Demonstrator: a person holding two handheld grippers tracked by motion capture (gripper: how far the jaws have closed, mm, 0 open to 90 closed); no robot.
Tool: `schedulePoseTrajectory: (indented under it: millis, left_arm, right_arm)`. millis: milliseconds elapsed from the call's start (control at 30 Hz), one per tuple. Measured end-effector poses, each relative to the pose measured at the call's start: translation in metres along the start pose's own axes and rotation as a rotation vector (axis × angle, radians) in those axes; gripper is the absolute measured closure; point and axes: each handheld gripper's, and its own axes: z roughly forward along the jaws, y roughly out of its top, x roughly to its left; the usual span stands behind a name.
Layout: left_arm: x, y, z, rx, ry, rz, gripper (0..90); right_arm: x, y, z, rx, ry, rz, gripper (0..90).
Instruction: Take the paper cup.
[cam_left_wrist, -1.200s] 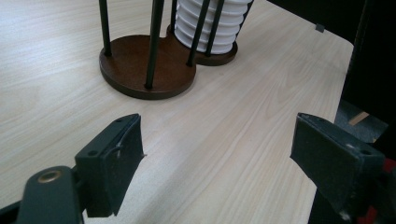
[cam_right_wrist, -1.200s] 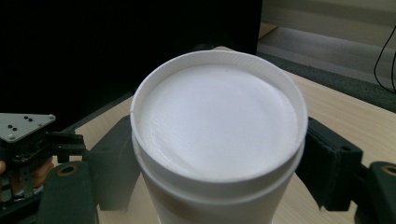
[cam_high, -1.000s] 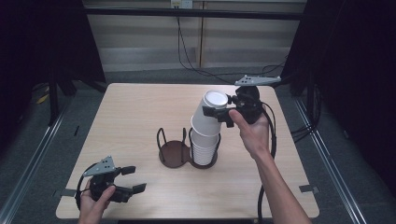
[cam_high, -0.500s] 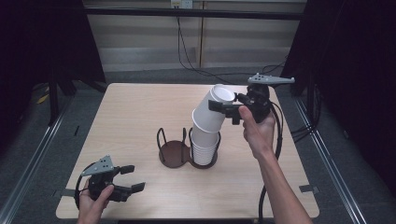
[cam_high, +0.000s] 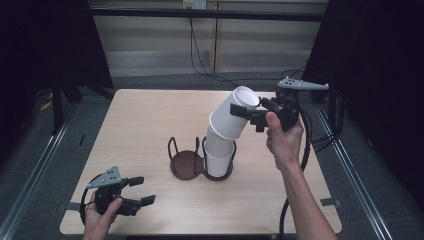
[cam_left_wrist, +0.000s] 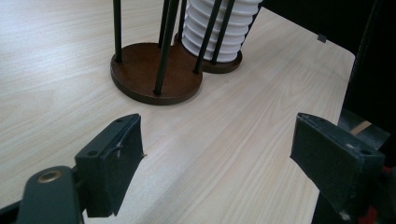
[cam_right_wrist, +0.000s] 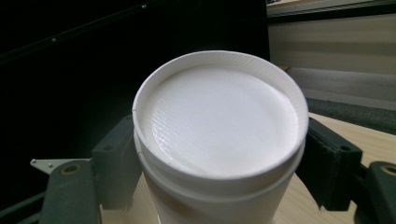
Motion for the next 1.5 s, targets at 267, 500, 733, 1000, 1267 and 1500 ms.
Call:
schedulePoseTrajectory:
  millis: [267, 500, 733, 1000, 1267, 1500]
  left_arm:
    - [-0.003, 0.0, 0.002, 0.009, -0.003, 0.011, 16.7]
    - [-0.008, 0.0, 0.005, 0.013, -0.01, 0.02, 16.7]
    - [-0.021, 0.007, 0.005, -0.013, -0.019, 0.082, 16.8]
    - [-0.022, 0.011, 0.013, -0.005, -0.018, 0.058, 16.8]
    - [-0.024, 0.031, 0.018, -0.028, -0.023, 0.071, 16.8]
    - [-0.029, 0.039, 0.032, -0.016, -0.048, 0.074, 17.2]
  right_arm:
    - [0.002, 0.002, -0.013, -0.005, -0.019, -0.015, 24.2]
    - [0.002, -0.001, -0.033, -0.013, -0.039, -0.031, 24.4]
    - [0.007, -0.009, -0.041, -0.001, -0.046, -0.05, 24.4]
    - [0.013, -0.013, -0.049, 0.01, -0.068, -0.07, 24.5]
    - [0.013, -0.024, -0.059, 0.032, -0.079, -0.062, 24.5]
    - [0.013, -0.04, -0.058, 0.053, -0.06, -0.054, 24.5]
